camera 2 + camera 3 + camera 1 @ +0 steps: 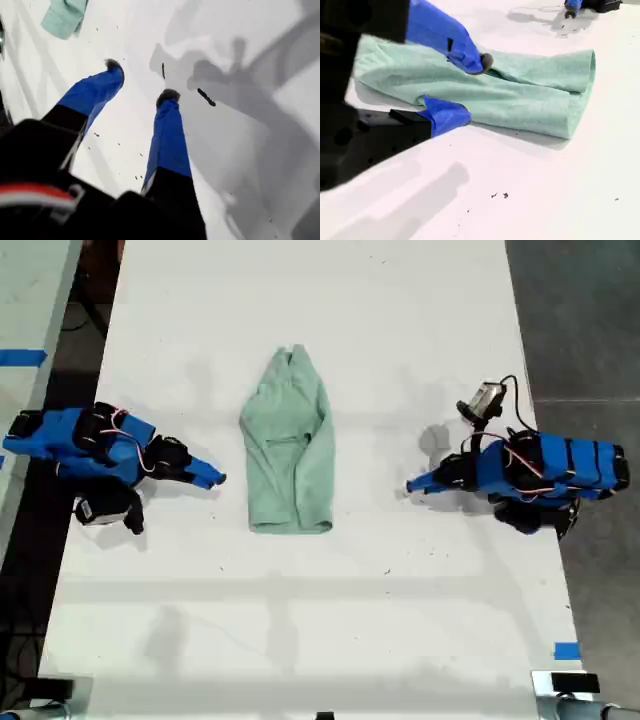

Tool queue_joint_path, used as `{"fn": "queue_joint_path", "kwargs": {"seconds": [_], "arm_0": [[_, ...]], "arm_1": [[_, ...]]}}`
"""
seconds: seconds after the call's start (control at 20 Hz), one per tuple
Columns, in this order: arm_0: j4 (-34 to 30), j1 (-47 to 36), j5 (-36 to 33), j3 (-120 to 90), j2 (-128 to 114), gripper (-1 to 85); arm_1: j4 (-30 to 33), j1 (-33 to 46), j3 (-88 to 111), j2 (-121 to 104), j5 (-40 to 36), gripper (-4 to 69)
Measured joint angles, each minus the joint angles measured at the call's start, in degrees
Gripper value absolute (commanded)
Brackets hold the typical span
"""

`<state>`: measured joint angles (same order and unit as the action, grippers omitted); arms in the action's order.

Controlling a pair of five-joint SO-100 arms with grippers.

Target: Fold t shirt

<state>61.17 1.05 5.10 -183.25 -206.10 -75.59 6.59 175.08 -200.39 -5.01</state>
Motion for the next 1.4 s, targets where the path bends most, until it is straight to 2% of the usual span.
{"fn": "queue_joint_path", "kwargs": {"seconds": [0.4, 0.5, 0.55, 0.6, 0.65, 0.7, 0.75, 0.8, 0.85, 0.9, 0.95, 1.0, 1.05, 1.1, 1.15, 1.2, 1.25, 1.35, 1.4], "arm_0": [[0.00, 0.00, -0.09, 0.00, 0.00, 14.5], [0.00, 1.05, -2.72, -0.09, 0.00, 15.9], [0.00, 2.81, -1.14, -0.09, 0.00, 26.1], [0.00, 5.98, 2.46, 0.62, 0.00, 29.7], [-0.62, 9.14, 4.83, 1.49, 0.00, 28.1], [-2.81, 10.55, 3.52, 1.85, 0.00, 21.8], [-4.22, 9.93, 0.97, 2.11, 0.00, 15.8], [-4.31, 9.32, 0.09, 2.20, 0.00, 15.9], [-3.16, 9.23, 0.26, 2.20, 0.00, 16.7], [-1.85, 8.00, 0.35, 2.20, 0.00, 18.9], [-1.67, 6.68, 0.35, 2.20, 0.00, 13.4], [-1.85, 6.24, -0.26, 2.11, 0.00, 0.1], [-3.96, 5.89, -3.25, 1.93, 0.00, -0.1], [-4.57, 5.89, -6.77, 1.76, -0.09, -0.1], [-4.48, 5.89, -6.94, 1.58, -0.09, -0.1], [-4.39, 4.92, -5.98, 1.32, -0.09, -0.1], [-4.57, 5.27, -5.89, 1.14, -0.09, -0.1], [-7.12, 7.65, -5.89, 1.14, -0.09, -0.2], [-8.53, 9.05, -5.36, 1.67, -0.09, -0.3]], "arm_1": [[0.00, 0.00, 0.00, 0.00, 0.00, 17.0], [0.00, 0.26, 0.00, 0.00, -3.08, 16.9], [0.00, 0.70, 0.00, 0.00, -6.24, 17.3], [0.70, 0.62, 0.00, 0.00, -7.82, 16.4], [1.49, -1.32, -0.09, 0.00, -6.94, 16.3], [2.55, -4.22, -0.18, 0.00, -6.24, 16.1], [3.34, -4.66, -0.26, -0.09, -7.65, 21.2], [3.25, -5.36, -0.26, -0.09, -7.91, 33.6], [1.41, -7.29, -0.35, -0.18, -4.83, 37.3], [-1.58, -8.70, -0.35, -0.26, 2.55, 40.1], [-3.08, -11.16, -0.35, -0.35, 9.67, 40.0], [-3.52, -13.36, -0.18, -0.35, 13.54, 39.4], [-3.52, -13.97, -0.18, -0.35, 13.36, 38.7], [-3.52, -13.71, -0.18, -0.35, 13.36, 29.8], [-3.52, -14.15, -0.18, -0.35, 13.18, 8.1], [-2.81, -14.06, -0.18, -0.35, 10.72, 0.6], [-2.46, -14.06, -0.18, -0.35, 8.00, 2.2], [-1.23, -14.50, -0.18, -0.35, 9.49, 0.8], [1.49, -14.06, -0.18, -0.35, 8.70, 0.8]]}}
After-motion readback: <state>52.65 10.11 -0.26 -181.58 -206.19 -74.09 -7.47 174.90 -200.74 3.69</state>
